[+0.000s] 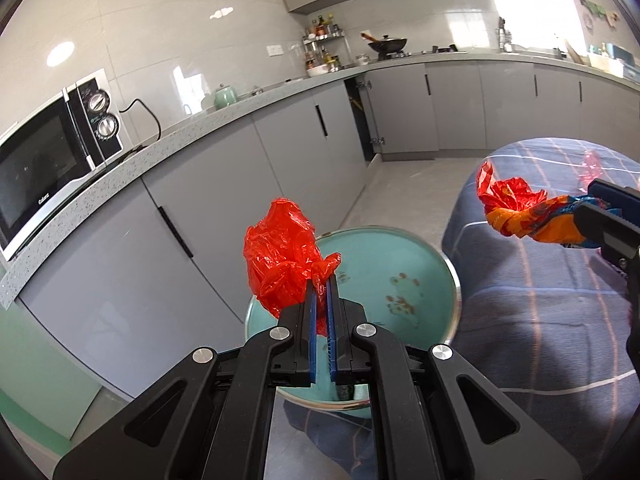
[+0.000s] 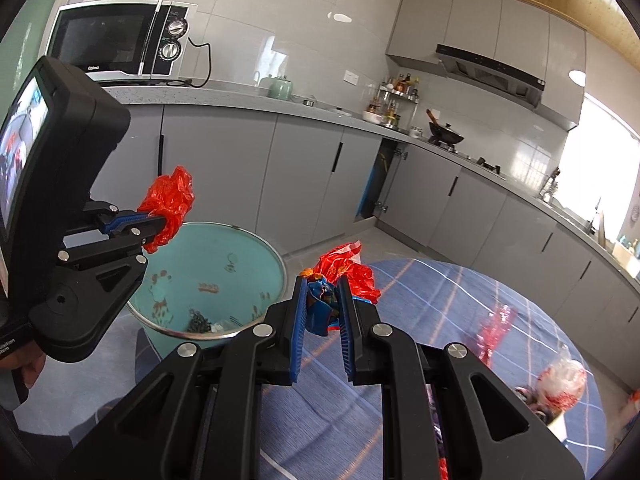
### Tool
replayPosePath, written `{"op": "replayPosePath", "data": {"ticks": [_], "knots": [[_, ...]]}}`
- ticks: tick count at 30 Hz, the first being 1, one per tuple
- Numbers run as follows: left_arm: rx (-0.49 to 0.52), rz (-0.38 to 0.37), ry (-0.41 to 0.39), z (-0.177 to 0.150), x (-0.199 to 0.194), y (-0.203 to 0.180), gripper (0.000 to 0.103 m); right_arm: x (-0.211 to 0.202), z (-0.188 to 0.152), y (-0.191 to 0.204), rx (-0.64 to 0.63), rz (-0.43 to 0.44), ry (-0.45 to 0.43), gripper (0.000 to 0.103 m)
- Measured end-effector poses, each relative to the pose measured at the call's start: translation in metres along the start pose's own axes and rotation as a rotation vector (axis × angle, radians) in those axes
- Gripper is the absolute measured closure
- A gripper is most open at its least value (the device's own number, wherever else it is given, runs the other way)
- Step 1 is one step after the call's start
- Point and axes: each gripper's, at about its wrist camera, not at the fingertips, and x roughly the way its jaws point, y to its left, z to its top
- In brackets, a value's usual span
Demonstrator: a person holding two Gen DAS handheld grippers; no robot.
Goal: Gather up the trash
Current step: 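Carry both items over the teal bin and open both grippers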
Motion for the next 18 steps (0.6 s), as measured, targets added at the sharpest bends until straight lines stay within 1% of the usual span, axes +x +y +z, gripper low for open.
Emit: {"op": "replayPosePath", "data": {"ticks": [9,18], "knots": [[-0.003,0.033,0.035,-0.005,0.019,0.015,0.098,0.014,0.009,0.016,-0.006,0.038,-0.005,0.088],[-0.014,0.029,0.062,-0.008,0.036,0.024,0.097,0.031,0.013,0.031,-0.017,0.073,0.011,0.088]]}}
